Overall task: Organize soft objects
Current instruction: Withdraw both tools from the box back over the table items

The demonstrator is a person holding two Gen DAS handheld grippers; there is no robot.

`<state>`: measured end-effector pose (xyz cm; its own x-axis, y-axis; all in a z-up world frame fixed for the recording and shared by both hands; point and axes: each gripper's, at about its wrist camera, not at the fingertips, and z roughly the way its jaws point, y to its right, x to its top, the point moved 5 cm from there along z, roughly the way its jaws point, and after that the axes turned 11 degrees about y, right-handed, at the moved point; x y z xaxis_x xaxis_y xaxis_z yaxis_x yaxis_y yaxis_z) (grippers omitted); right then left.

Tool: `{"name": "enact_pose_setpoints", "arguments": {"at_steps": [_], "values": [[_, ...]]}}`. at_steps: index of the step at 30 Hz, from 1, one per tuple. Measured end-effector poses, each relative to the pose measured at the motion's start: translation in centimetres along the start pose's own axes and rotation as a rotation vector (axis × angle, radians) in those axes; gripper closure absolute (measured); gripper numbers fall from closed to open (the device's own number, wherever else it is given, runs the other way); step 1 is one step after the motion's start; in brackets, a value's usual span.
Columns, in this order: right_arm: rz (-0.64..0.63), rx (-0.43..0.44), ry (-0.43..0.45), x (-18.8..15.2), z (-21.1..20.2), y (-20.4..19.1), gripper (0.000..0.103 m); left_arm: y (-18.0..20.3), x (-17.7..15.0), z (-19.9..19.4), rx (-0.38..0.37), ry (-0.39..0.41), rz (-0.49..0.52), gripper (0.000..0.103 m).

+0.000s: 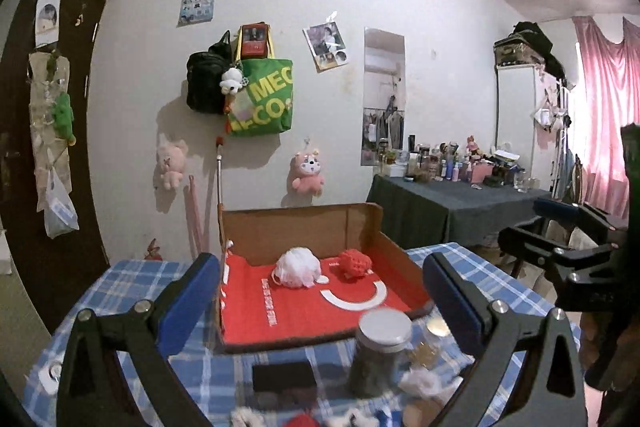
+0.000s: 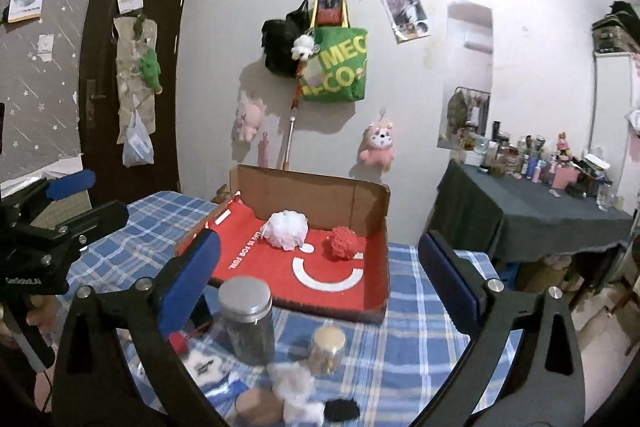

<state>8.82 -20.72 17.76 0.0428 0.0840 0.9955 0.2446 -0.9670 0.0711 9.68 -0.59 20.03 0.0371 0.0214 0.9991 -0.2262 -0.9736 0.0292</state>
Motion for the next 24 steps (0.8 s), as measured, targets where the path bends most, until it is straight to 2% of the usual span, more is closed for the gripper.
{"name": "enact_pose_setpoints", "arguments": {"at_steps": [5, 10, 17, 24], "values": [[0.052, -0.036, -0.008, -4.4, -2.9, 0.0, 0.001, 0.7, -3.1, -2.5, 0.017, 0.009, -0.007, 0.0], [0.049, -0.095, -0.035, -9.2, -3.6, -0.3, 0.001, 0.7, -7.2, -3.2, 0.036, -0.041, -0.031, 0.0], [0.063, -0.096, -0.131, -15.2, -2.2, -0.8, 0.001, -0.1, -12.9, -2.8, 0.029, -0.165, -0.079, 0.0], [0.058, -0.101, -0.199, -18.4, -0.6, -1.4, 0.001, -0.9, -16.7, -1.9, 0.051, -0.261, -0.086, 0.0]]}}
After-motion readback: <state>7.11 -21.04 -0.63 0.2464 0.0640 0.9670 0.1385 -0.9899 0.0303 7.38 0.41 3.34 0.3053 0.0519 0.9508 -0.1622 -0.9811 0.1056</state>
